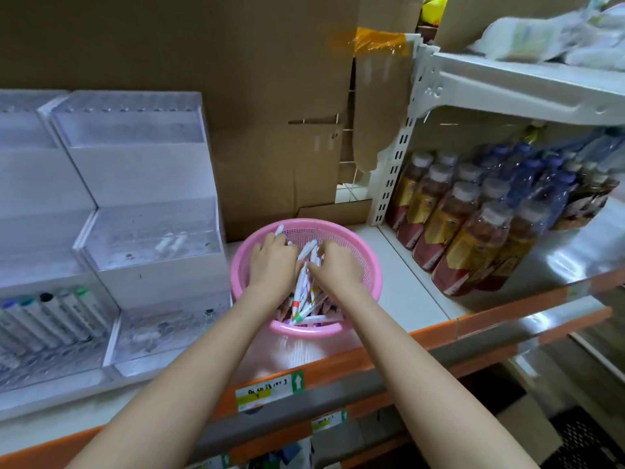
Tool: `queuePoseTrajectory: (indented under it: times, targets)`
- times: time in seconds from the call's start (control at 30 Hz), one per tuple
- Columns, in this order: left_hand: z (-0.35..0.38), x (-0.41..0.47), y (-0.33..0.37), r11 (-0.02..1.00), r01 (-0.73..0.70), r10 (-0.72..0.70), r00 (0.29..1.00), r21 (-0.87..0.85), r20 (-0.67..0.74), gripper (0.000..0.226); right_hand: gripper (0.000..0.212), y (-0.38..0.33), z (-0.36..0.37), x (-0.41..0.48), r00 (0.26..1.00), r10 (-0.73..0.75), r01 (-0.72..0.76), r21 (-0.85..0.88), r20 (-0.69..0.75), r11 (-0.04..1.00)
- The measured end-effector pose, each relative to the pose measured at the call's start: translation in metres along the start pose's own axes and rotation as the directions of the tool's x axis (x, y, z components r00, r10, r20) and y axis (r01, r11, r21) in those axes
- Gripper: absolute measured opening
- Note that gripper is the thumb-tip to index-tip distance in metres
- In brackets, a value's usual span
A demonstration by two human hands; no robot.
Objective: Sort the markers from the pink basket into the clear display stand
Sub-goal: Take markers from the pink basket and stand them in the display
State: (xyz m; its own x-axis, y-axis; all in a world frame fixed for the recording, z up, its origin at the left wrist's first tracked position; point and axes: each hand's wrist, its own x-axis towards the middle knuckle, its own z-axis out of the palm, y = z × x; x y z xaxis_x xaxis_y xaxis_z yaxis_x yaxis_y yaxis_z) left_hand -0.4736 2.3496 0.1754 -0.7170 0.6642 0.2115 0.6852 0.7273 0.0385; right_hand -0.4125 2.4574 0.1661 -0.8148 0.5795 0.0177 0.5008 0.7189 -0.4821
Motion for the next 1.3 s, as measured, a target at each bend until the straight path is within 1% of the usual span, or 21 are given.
queuePoseTrajectory:
  times: [0.13, 0.27, 0.37, 0.47, 0.57, 0.67, 0.8, 0.83, 0.87, 0.9, 0.93, 1.03, 1.17, 1.3]
  targets:
    - [-0.005, -0.005, 0.003, 0.994, -0.051, 0.053, 0.998, 0.097, -0.015, 0.032, 0.012, 0.003, -0.003, 0.000, 0.999, 0.023, -0.025, 0.094, 0.026, 0.995]
    - [-0.013, -0.013, 0.010, 0.994, -0.028, 0.024, 0.999, 0.103, 0.045, 0.034, 0.011, 0.001, -0.004, -0.001, 0.998, 0.055, -0.060, 0.140, 0.037, 0.988]
    - [-0.019, -0.014, 0.010, 0.999, 0.001, -0.005, 0.995, 0.043, 0.103, 0.035, 0.018, -0.001, -0.010, -0.003, 0.996, 0.037, -0.046, 0.117, 0.080, 0.992]
    - [-0.018, -0.013, 0.009, 0.995, 0.023, -0.006, 0.986, -0.099, 0.169, 0.040, 0.023, -0.006, -0.018, -0.004, 0.989, 0.022, -0.031, 0.059, 0.150, 0.998]
    - [-0.015, -0.013, 0.013, 0.981, 0.042, -0.005, 0.982, -0.191, 0.190, 0.037, 0.020, -0.009, -0.017, -0.003, 0.988, 0.027, -0.035, 0.053, 0.153, 0.998]
    - [-0.016, -0.016, 0.017, 0.964, 0.111, -0.079, 0.987, -0.242, 0.140, 0.027, 0.011, -0.009, -0.015, -0.005, 0.991, 0.021, -0.032, 0.082, 0.134, 0.996]
    - [-0.019, -0.019, 0.013, 0.949, 0.173, -0.147, 0.983, -0.264, 0.112, 0.006, 0.015, -0.008, -0.014, -0.008, 0.993, 0.021, -0.043, 0.193, 0.113, 0.980]
    - [-0.019, -0.020, 0.010, 0.942, 0.176, -0.153, 0.983, -0.287, 0.099, 0.005, 0.023, -0.009, -0.014, -0.009, 0.995, -0.001, -0.022, 0.223, 0.104, 0.975]
    - [-0.021, -0.021, 0.008, 0.933, 0.172, -0.155, 0.985, -0.316, 0.076, 0.006, 0.036, -0.010, -0.016, -0.011, 0.995, -0.031, 0.007, 0.253, 0.092, 0.967]
    - [-0.023, -0.021, 0.004, 0.924, 0.162, -0.155, 0.987, -0.345, 0.047, 0.009, 0.048, -0.012, -0.018, -0.013, 0.995, -0.065, 0.041, 0.285, 0.074, 0.958]
    - [-0.026, -0.022, 0.001, 0.917, 0.145, -0.152, 0.988, -0.372, 0.011, 0.015, 0.056, -0.014, -0.020, -0.015, 0.994, -0.104, 0.085, 0.316, 0.045, 0.945]
    - [-0.034, -0.024, -0.007, 0.890, 0.068, -0.132, 0.985, -0.450, -0.112, 0.035, 0.065, -0.024, -0.029, -0.023, 0.977, -0.205, 0.209, 0.398, -0.053, 0.893]
    - [-0.049, -0.035, -0.018, 0.849, -0.026, -0.108, 0.969, -0.528, -0.222, 0.056, 0.066, -0.040, -0.035, -0.038, 0.943, -0.295, 0.334, 0.459, -0.158, 0.823]
    - [-0.069, -0.057, -0.030, 0.819, -0.111, -0.107, 0.935, -0.563, -0.339, 0.062, 0.064, -0.060, -0.039, -0.054, 0.907, -0.344, 0.420, 0.479, -0.243, 0.771]
